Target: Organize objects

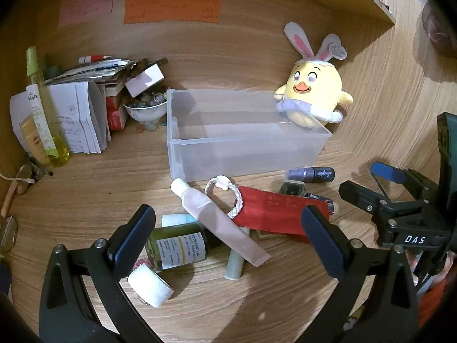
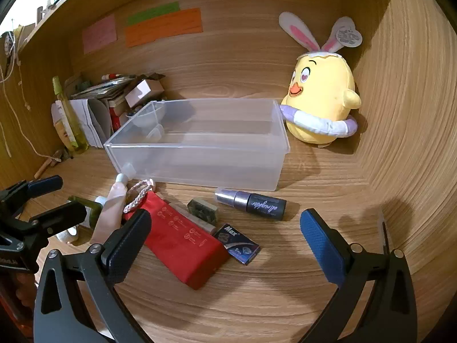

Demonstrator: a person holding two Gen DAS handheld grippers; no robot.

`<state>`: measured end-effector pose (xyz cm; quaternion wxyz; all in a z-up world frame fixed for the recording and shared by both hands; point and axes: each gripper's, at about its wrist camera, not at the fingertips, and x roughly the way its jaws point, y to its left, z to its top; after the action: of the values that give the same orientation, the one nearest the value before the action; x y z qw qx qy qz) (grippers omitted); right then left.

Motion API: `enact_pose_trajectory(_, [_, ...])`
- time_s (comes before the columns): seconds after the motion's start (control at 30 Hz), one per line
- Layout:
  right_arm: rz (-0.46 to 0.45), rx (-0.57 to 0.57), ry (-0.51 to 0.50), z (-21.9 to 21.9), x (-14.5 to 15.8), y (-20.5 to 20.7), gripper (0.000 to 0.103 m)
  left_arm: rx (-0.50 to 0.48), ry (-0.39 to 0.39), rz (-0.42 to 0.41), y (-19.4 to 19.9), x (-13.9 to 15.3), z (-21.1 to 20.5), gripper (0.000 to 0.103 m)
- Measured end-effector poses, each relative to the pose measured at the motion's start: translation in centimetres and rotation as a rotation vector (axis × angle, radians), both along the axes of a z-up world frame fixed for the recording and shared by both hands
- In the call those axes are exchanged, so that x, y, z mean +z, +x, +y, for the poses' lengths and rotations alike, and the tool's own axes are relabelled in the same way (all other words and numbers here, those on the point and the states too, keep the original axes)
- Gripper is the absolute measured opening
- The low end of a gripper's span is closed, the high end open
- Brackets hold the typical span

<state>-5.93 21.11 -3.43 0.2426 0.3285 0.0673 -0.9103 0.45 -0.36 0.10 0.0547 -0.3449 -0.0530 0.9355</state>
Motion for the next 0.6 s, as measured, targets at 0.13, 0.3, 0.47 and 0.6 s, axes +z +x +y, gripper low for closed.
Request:
enact_pose_trajectory(0.13, [-0.007,0.008,0.0,-0.11,-0.16,-0.09,0.103,0.005,-0.008,0.0,0.06,0.04,0.02,0.103])
enact_pose_trajectory(0.3, [-0.013,0.019,0.004,-0.43,-0.32,-0.02,0.103,0.014,-0.003,-0.001,0.11,-0.01,-0.26,0.103])
enact_pose_trajectory(0.47, [-0.005,0.025,0.012,-0.5,-0.24,0.01,0.103,0.02,0.007,-0.007,-0.06,-0.09,-0.65,0.103])
enact_pose_trajectory(0.6, [-0.013,0.03,0.005,-0.42,-0.26,-0.05,0.103,0.026,0.002,0.003,0.04,-0.07,-0.68,0.103])
